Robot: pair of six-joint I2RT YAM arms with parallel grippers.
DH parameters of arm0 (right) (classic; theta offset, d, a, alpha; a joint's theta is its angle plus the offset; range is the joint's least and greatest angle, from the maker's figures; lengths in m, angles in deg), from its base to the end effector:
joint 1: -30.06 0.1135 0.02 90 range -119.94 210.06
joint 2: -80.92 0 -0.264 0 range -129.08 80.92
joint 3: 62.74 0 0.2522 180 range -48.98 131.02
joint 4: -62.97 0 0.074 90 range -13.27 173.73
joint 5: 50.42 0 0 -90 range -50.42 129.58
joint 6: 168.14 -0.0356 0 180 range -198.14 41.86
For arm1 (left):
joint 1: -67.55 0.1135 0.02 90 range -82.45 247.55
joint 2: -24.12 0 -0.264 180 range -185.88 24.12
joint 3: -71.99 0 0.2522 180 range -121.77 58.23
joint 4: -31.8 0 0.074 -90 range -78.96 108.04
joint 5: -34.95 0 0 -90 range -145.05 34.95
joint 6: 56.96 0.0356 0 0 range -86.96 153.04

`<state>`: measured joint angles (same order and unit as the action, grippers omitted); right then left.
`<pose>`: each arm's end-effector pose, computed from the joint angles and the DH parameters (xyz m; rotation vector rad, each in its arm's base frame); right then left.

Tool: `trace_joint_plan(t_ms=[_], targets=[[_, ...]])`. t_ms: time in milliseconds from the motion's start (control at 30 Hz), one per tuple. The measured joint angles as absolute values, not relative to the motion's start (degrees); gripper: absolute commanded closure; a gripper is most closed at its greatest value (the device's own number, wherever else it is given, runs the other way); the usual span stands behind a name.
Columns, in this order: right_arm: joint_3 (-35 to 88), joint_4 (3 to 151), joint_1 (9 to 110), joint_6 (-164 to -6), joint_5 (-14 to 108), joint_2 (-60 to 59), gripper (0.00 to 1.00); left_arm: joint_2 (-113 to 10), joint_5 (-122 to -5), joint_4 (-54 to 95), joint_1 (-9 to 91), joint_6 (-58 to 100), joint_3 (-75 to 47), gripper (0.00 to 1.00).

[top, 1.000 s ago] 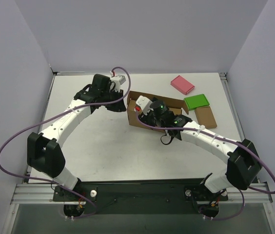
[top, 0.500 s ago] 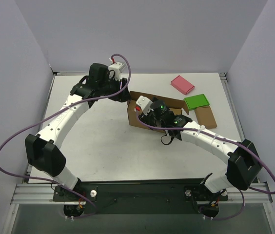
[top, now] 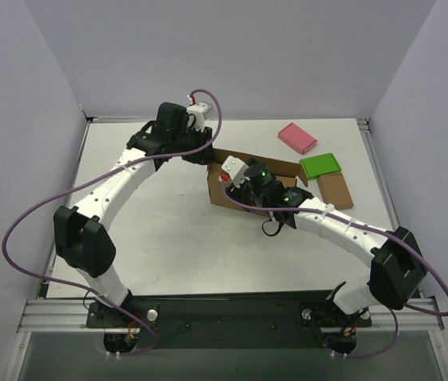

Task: Fold the paper box

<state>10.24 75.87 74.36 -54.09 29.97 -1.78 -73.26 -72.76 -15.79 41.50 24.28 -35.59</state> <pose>0.2444 0.2302 0.2908 -1.0087 1.6809 0.0674 0.3437 -0.1801 0.3544 0.5130 2.2136 -0.6718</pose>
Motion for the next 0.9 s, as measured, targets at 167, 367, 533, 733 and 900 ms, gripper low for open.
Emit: trace_joint_plan(t_ms=[167, 367, 533, 733, 900], targets=[[10.2, 75.9, 74.4, -54.1, 30.0, -1.8, 0.33, -73.6, -71.4, -16.2, 40.9, 24.7, -35.7, 0.69], [10.2, 75.9, 74.4, -54.1, 29.9, -1.8, 0.33, -73.6, -68.7, -17.0, 39.6, 25.2, -35.7, 0.78], [10.2, 76.1, 74.4, -54.1, 29.9, -1.8, 0.34, -73.6, -66.5, -17.4, 38.9, 25.8, -35.7, 0.87], [10.2, 76.1, 74.4, -54.1, 29.9, -1.8, 0.33, -73.6, -65.3, -17.4, 38.6, 25.8, -35.7, 0.97], [10.2, 76.1, 74.4, -54.2, 29.9, -1.8, 0.33, -73.6, -65.2, -17.4, 38.4, 25.3, -35.7, 1.00]])
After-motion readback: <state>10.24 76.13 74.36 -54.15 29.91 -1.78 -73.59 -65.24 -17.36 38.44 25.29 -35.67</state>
